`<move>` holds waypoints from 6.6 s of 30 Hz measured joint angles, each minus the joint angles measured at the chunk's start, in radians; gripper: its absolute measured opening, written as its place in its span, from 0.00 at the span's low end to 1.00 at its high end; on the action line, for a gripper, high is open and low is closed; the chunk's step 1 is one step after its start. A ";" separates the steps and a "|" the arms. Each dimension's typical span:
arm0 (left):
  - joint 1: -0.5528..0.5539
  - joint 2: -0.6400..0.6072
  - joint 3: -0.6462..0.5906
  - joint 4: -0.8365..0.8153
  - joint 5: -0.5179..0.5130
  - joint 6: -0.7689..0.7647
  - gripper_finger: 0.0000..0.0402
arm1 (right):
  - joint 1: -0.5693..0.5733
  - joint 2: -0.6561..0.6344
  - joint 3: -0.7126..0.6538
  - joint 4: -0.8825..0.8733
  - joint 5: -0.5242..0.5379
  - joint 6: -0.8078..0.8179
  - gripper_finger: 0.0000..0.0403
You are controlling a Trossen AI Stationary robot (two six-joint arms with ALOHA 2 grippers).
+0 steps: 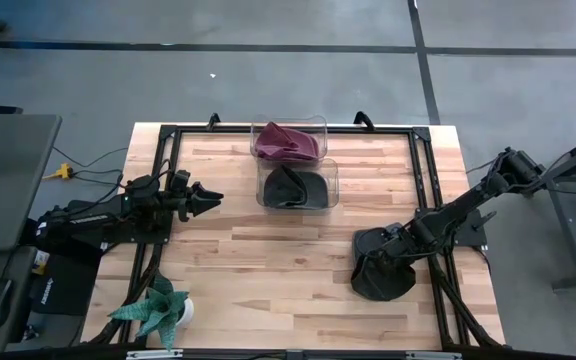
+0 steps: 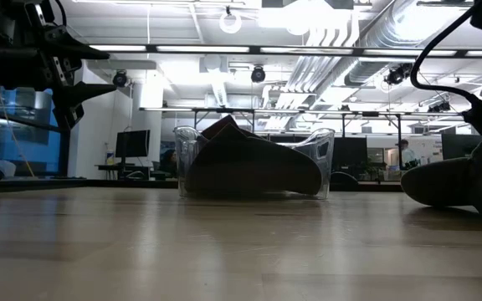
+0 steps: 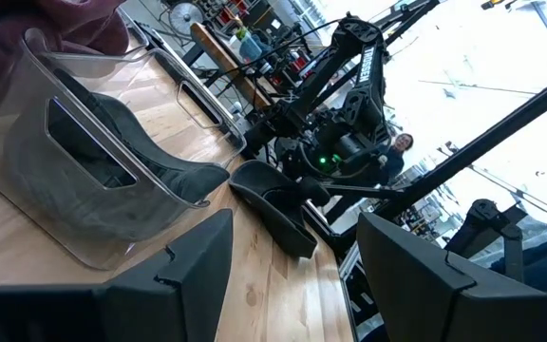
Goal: Pick & Place hat
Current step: Put the black cap into the bottom transparent bin
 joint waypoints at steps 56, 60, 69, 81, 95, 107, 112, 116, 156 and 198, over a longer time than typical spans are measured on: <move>0.000 0.000 0.000 0.000 0.000 0.000 0.54 | -0.014 0.026 0.279 0.431 0.740 -0.050 0.01; 0.000 0.000 0.000 0.000 0.000 0.000 0.54 | -0.058 0.076 0.303 0.604 0.857 -0.133 0.01; 0.000 0.000 0.000 0.000 0.000 0.000 0.54 | -0.121 0.259 0.400 1.078 1.159 -0.346 0.01; 0.000 0.000 0.000 0.000 0.000 0.000 0.54 | -0.189 0.532 0.574 1.521 1.439 -0.582 0.01; 0.000 0.000 0.000 0.000 0.000 0.000 0.54 | -0.214 0.804 0.593 2.179 1.602 -0.707 0.01; 0.000 0.000 0.000 0.000 0.000 0.000 0.54 | -0.226 0.968 0.753 2.368 1.732 -0.821 0.01; 0.000 0.000 0.000 0.000 0.000 0.000 0.54 | -0.225 0.966 0.757 2.371 1.745 -0.865 0.01; 0.000 0.000 0.000 0.000 0.000 0.000 0.54 | -0.230 0.966 0.728 2.371 1.752 -0.842 0.01; 0.000 0.000 0.000 0.000 0.000 0.000 0.54 | -0.283 0.985 0.787 2.039 1.746 -0.848 0.01; 0.000 0.000 0.000 0.000 0.000 0.000 0.54 | -0.271 0.846 0.845 1.893 1.745 -1.199 0.01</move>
